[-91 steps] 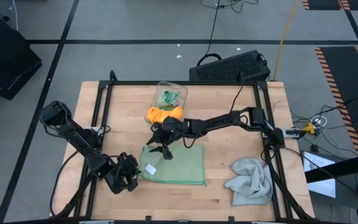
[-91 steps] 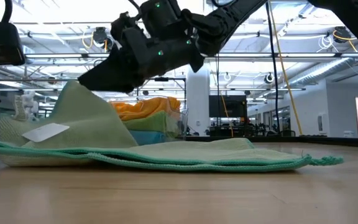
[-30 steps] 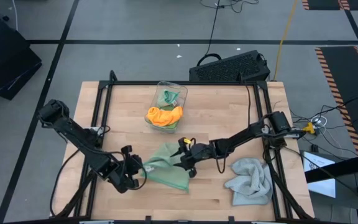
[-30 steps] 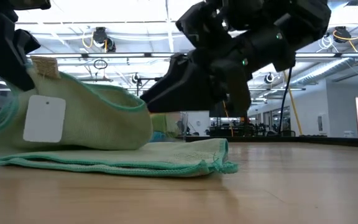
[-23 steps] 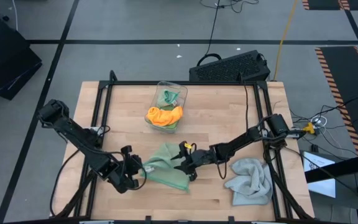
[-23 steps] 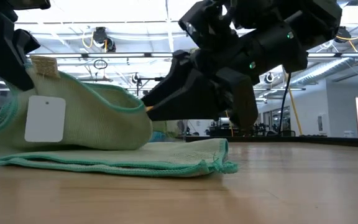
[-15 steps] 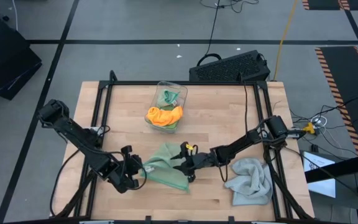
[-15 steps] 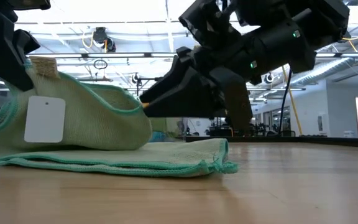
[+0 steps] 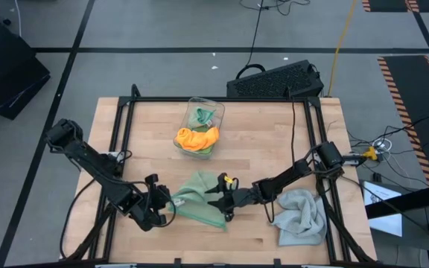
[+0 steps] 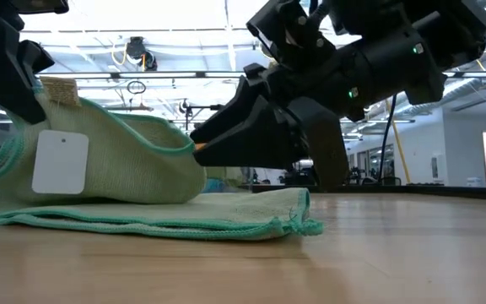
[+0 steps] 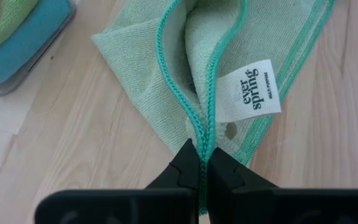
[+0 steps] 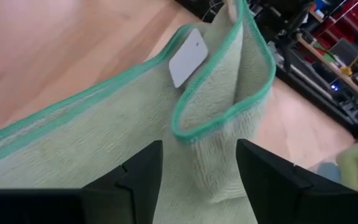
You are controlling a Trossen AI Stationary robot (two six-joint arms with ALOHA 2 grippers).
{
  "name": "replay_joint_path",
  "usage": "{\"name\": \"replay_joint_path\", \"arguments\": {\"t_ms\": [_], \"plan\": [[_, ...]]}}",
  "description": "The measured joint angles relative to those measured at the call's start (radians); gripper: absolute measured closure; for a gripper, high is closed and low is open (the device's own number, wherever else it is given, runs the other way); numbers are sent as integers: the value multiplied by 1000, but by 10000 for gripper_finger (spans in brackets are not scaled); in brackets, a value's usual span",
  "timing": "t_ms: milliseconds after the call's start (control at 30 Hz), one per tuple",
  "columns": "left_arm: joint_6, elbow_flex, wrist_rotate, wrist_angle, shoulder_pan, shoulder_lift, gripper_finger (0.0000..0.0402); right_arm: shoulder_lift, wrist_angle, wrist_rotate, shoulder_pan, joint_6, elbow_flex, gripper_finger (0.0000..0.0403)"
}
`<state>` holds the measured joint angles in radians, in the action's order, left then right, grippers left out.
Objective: Fold microfiber towels
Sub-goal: Fold the light green towel
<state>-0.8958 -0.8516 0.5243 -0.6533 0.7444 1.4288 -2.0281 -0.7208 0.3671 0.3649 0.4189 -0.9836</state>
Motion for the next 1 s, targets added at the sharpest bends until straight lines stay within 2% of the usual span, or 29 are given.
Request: {"name": "replay_joint_path", "arguments": {"t_ms": [267,433,567,733,967,1000], "plan": [[-3,0,0,0,-3,0,396,0,-25,2,0,8,0,166],[-4,0,0,0,-3,-1,397,-46,-62,-9,-4,57,-6,174],[-14,0,0,0,-3,-1,394,-67,-76,26,-4,89,-22,195],[-20,0,-1,0,-3,-1,397,-67,-110,27,-10,86,-24,244],[-22,0,-2,0,-3,-1,396,-67,-128,25,-12,84,-24,382],[-19,0,-2,-1,-3,-1,397,-67,-128,25,-12,89,-24,392]]}}
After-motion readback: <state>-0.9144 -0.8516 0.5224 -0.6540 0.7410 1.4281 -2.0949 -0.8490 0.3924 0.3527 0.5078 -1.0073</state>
